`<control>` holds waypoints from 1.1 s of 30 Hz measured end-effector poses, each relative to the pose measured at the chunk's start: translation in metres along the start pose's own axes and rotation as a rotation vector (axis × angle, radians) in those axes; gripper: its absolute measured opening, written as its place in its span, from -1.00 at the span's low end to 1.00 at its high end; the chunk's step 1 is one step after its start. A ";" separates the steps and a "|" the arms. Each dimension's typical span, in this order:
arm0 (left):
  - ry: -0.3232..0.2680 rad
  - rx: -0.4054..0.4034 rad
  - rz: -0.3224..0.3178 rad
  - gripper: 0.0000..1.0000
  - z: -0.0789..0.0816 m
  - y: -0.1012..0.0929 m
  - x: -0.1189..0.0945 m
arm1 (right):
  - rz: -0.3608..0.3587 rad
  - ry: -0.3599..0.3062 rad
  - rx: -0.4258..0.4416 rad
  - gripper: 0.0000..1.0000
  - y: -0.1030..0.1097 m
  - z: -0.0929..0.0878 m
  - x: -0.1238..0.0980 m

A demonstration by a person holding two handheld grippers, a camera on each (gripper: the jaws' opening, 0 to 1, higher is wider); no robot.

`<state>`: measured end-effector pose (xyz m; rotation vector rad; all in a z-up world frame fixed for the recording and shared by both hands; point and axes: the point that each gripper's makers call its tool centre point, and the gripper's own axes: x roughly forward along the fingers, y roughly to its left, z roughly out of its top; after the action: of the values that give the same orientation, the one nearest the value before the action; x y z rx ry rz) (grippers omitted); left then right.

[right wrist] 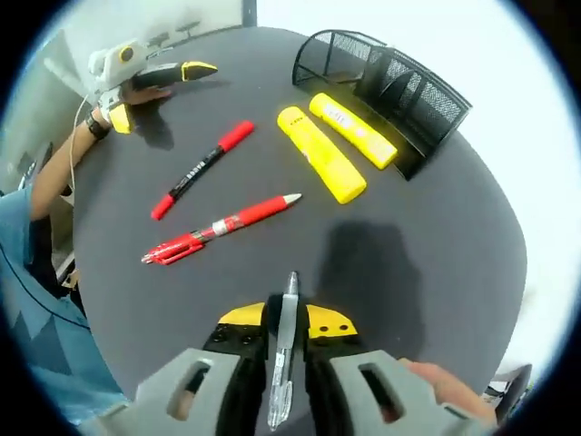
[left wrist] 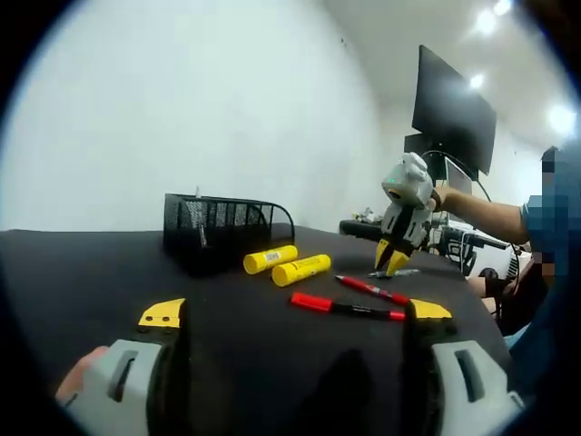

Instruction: Pick up pens and glue sticks and place them into the holder.

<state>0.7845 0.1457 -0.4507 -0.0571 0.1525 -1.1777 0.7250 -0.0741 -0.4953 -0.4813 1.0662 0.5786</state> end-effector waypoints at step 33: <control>-0.001 -0.003 -0.003 0.82 0.000 0.006 -0.001 | -0.009 -0.112 0.050 -0.92 -0.005 0.022 -0.050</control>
<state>0.7902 0.1488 -0.4511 -0.0605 0.1538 -1.1801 0.7246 -0.0742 -0.4399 -0.4054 0.9692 0.5627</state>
